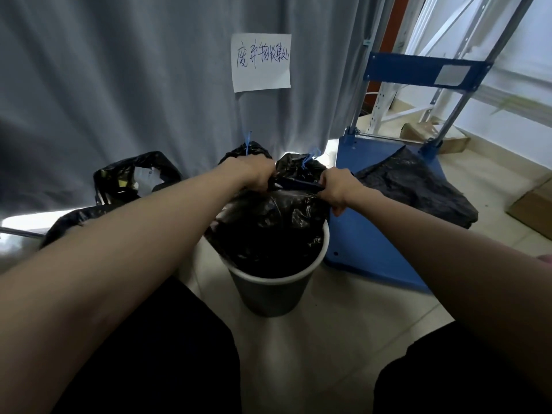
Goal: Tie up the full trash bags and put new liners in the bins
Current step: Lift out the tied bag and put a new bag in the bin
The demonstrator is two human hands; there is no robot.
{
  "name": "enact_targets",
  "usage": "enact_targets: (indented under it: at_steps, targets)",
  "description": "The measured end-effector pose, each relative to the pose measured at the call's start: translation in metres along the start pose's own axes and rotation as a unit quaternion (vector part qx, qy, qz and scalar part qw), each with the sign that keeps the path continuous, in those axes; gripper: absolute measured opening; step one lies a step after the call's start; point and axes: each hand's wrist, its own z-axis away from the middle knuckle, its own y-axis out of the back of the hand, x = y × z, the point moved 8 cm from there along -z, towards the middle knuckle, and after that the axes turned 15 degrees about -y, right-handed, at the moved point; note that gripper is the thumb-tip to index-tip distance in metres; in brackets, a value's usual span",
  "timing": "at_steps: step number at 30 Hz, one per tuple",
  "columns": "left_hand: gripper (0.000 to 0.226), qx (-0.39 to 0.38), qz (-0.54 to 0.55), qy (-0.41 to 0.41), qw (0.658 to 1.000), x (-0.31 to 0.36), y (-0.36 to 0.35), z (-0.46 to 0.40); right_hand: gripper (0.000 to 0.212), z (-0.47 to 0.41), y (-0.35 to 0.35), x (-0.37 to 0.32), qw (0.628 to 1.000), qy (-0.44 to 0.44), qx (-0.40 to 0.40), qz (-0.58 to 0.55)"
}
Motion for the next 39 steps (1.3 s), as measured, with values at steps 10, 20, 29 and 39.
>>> enact_targets:
  at_steps: [10,20,29,39]
  targets:
    - [0.040,0.226,-0.060,0.085,0.969,-0.012,0.038,0.013,0.037,-0.003,0.019,-0.011,0.932,0.006,0.043,-0.360]
    - [0.017,0.157,-0.023,-0.019,0.987,0.012,-0.007,0.009,0.023,-0.019,0.011,-0.008,0.958,-0.001,0.095,-0.270]
    - [0.040,0.092,-0.006,-0.017,0.996,-0.011,-0.034,-0.009,0.025,-0.009,0.004,-0.020,0.976,0.072,0.204,-0.017]
    - [0.052,0.008,-0.008,0.009,1.000,-0.029,-0.059,-0.026,0.042,-0.026,-0.059,-0.040,0.975,0.166,0.050,0.139]
